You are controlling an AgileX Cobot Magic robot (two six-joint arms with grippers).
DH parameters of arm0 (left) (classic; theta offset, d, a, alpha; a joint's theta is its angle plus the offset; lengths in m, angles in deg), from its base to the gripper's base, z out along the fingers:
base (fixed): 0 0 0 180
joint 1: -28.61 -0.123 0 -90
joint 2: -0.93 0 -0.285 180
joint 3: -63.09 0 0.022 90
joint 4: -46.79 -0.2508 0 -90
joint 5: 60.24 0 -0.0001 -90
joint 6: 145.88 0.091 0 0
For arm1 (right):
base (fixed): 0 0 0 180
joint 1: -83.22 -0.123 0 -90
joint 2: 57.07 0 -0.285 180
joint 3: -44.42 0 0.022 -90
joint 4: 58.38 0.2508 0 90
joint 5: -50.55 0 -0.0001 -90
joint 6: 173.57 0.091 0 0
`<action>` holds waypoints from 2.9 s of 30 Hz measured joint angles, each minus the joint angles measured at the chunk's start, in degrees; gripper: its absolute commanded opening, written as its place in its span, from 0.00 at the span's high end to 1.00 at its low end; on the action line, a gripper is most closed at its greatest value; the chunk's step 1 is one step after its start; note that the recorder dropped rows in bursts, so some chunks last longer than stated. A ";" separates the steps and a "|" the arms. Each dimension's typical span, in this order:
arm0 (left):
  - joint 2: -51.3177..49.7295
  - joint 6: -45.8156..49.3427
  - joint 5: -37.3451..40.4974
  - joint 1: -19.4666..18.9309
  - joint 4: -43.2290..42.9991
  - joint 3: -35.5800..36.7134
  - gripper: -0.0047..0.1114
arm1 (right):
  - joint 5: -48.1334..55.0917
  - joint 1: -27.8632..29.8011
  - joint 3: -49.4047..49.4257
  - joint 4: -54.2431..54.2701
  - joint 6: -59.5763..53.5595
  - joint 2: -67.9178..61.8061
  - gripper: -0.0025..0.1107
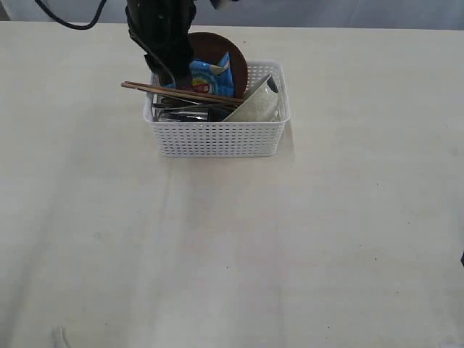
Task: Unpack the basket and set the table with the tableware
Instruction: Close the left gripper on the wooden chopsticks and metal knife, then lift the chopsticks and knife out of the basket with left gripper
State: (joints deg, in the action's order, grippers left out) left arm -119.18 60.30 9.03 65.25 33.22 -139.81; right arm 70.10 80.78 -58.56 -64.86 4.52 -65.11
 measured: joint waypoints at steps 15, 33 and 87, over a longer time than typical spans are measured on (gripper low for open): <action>-1.92 10.94 -7.00 -0.14 -8.35 9.77 0.50 | 0.00 0.00 0.00 0.00 0.00 0.00 0.98; -1.92 12.30 -12.06 -0.14 -7.80 10.03 0.54 | 0.00 0.00 0.00 0.00 0.00 0.00 0.98; -3.26 10.18 -10.87 -1.98 -7.97 10.17 0.96 | 0.00 0.00 0.00 0.00 0.00 0.00 0.98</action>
State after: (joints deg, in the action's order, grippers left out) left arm -122.44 70.48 -1.84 63.27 25.25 -129.64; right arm 70.10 80.78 -58.56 -64.86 4.52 -65.11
